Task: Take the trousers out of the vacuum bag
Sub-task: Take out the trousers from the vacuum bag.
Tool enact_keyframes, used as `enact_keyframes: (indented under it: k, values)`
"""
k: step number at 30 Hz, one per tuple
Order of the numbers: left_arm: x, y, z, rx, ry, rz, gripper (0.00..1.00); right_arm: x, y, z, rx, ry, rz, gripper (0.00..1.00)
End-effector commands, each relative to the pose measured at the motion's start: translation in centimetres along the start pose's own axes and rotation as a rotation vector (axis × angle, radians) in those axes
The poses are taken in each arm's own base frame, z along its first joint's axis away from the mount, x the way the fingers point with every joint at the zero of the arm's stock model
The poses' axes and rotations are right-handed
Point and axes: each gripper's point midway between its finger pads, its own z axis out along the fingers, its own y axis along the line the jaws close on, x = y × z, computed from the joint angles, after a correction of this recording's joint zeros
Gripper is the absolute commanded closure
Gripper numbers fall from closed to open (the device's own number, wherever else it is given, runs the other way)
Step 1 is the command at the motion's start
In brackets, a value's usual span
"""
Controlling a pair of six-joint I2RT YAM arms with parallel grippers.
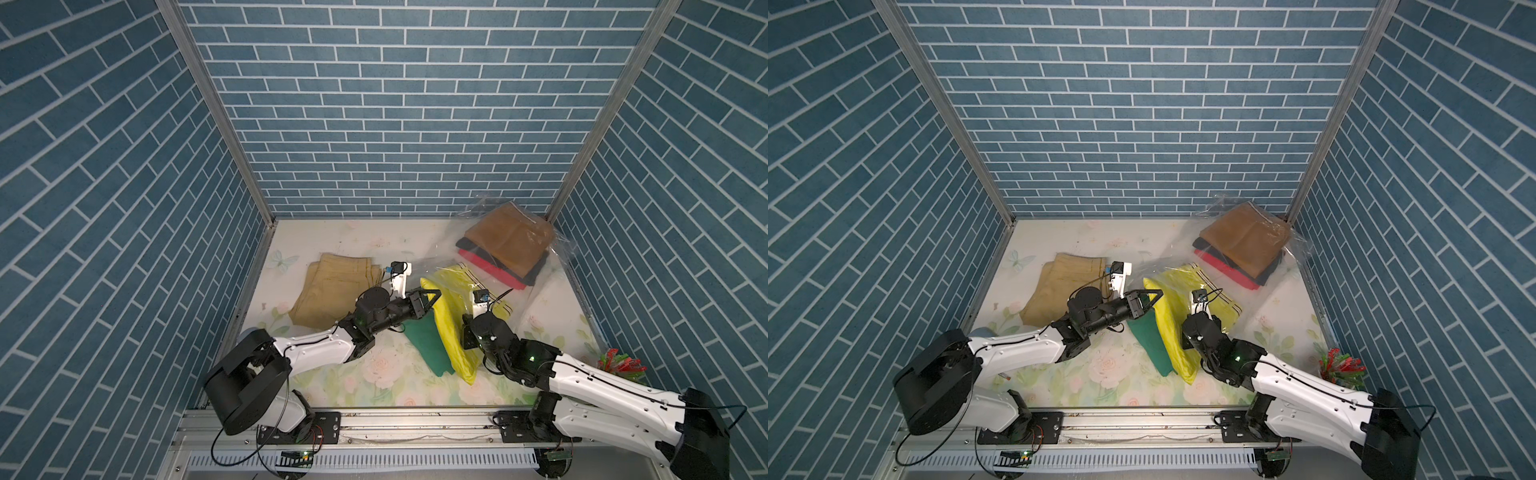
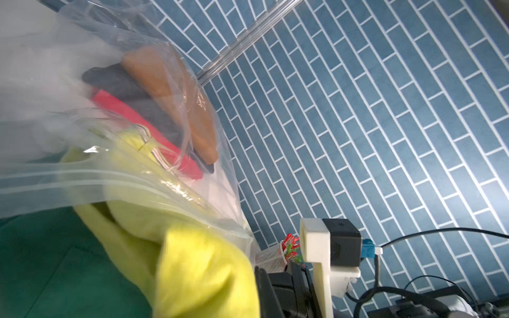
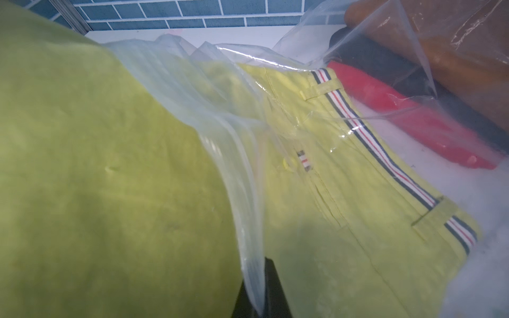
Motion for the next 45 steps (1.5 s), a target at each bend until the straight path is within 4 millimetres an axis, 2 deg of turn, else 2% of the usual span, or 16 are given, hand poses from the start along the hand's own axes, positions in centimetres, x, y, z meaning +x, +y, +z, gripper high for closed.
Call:
enact_keyframes:
  k: [1, 8, 12, 14, 16, 21, 29, 37, 45]
  values:
    - [-5.5, -9.9, -1.0, 0.393, -0.166, 0.078, 1.0, 0.2, -0.2, -0.2, 0.0, -0.009, -0.014, 1.0]
    - [-7.2, -12.7, 0.1, 0.491, -0.168, 0.088, 1.0, 0.4, -0.6, -0.3, 0.014, -0.011, -0.013, 1.0]
    - [-7.3, -12.7, 0.7, 0.427, -0.14, 0.108, 1.0, 0.5, -0.8, -0.4, 0.014, -0.013, -0.008, 1.0]
    - [-7.0, -11.4, 0.9, 0.347, -0.122, 0.112, 1.0, 0.4, -0.9, -0.5, 0.015, -0.015, -0.007, 1.0]
    - [-6.3, -9.1, 1.0, 0.225, -0.098, 0.112, 1.0, 0.4, -0.8, -0.5, 0.013, -0.016, -0.008, 1.0]
    - [-4.7, -3.2, -1.0, -0.066, -0.076, 0.099, 1.0, 0.2, -0.7, -0.5, 0.011, -0.015, -0.016, 1.0]
    - [-1.1, 3.1, -3.6, -0.255, -0.033, 0.001, 1.0, 0.1, -0.3, -0.3, 0.002, -0.01, -0.018, 1.0]
    - [1.2, 6.9, -5.1, -0.36, -0.013, -0.049, 0.99, 0.4, -0.3, -0.2, 0.0, 0.001, -0.021, 1.0]
    - [2.9, 10.8, -6.7, -0.532, 0.036, -0.046, 0.89, 0.6, -0.3, -0.1, 0.002, 0.006, -0.022, 1.0]
